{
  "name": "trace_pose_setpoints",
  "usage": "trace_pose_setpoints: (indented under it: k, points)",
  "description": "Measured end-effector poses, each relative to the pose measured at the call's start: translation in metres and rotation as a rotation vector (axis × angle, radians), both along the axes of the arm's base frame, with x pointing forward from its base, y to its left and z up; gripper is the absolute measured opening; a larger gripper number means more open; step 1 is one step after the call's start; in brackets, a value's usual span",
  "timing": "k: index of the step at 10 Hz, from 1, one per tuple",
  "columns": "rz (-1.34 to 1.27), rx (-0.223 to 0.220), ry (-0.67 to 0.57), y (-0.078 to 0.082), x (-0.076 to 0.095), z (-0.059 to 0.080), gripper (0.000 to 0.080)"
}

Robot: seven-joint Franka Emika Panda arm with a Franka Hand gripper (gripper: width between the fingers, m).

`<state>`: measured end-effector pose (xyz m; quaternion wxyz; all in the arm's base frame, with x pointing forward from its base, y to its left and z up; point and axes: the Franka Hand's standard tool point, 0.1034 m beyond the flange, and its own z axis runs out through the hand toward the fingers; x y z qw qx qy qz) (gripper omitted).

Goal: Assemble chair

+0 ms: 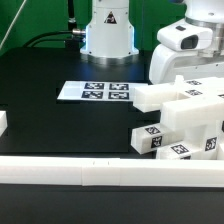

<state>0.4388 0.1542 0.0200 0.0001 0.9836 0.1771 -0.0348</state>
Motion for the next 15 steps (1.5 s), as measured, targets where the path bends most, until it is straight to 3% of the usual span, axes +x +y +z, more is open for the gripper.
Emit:
trace_pose_setpoints:
  k: [1,5,8,12,13,15]
  points:
    - [0.000,0.000,-0.001,0.000,0.001,0.000,0.0281]
    - [-0.001,0.000,-0.001,-0.004,0.002,0.000,0.0281]
    - [0.046,0.007,-0.013,-0.032,0.022,0.006,0.0281]
    - [0.034,0.014,0.023,-0.050,0.051,0.041,0.0282]
    - [0.021,0.015,0.025,-0.056,0.053,0.054,0.0282]
    - [0.010,0.017,0.036,-0.062,0.041,0.062,0.0282]
